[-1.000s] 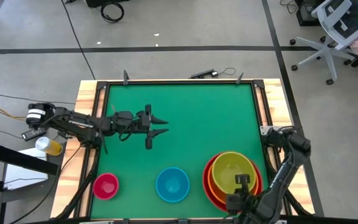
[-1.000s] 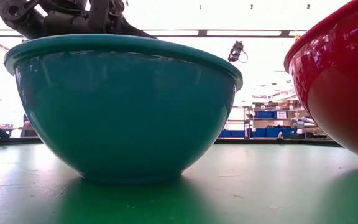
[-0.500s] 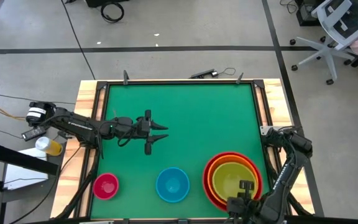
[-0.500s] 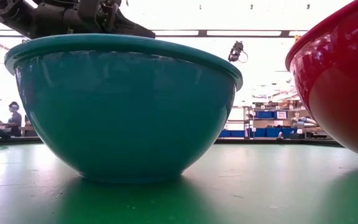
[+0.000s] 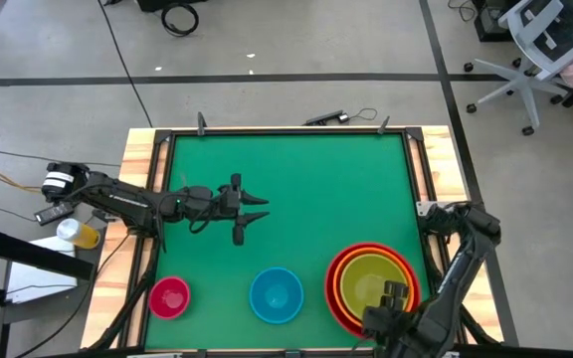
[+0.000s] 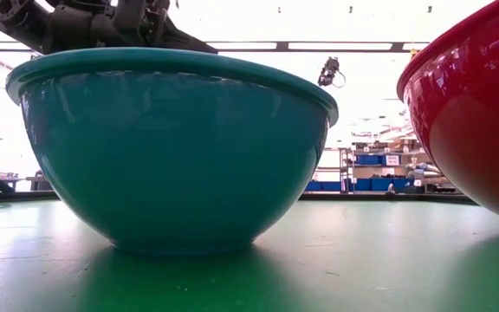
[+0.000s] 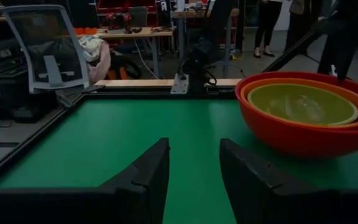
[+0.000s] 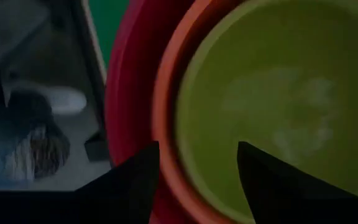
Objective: Nest bowls inside each other
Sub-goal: Stack the blue bowl on top of the green bowl
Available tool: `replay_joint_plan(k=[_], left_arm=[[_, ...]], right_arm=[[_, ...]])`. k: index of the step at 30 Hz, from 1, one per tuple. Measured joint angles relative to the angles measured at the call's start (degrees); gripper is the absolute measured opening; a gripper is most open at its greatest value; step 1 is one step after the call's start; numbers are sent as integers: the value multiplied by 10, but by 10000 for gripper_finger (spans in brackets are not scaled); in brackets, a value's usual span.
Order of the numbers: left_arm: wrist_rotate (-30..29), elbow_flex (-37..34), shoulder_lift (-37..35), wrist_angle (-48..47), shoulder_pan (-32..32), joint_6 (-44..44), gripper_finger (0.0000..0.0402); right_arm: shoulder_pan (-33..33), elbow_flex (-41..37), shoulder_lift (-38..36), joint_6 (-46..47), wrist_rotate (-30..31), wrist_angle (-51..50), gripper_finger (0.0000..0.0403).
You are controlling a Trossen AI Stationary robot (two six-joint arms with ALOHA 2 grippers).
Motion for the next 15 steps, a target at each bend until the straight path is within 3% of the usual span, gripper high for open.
replay_joint_plan(k=[7,15], left_arm=[[-19,0,0,-34,-3,-43,144],[-40,0,0,-107,-59,-116,144]], right_arm=[[-11,10,-77,89,228,-92,215],[-87,-40,-115,50,337,-68,215]])
